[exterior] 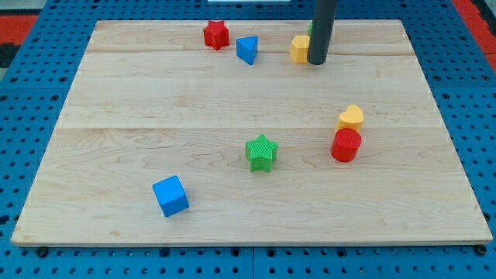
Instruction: Point at the yellow hexagon
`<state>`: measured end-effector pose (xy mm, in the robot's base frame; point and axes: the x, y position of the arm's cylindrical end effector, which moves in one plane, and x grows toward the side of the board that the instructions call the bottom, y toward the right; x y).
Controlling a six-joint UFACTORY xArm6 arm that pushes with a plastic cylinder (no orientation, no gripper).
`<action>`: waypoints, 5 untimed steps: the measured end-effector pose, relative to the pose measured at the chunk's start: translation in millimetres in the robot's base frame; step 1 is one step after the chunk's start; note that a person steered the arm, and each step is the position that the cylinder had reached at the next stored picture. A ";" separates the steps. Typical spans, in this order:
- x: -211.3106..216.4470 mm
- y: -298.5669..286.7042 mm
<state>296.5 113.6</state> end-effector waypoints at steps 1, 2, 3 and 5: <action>-4.1 -2.2; -10.8 -6.9; 8.1 -35.8; 53.7 -83.2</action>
<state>350.3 30.5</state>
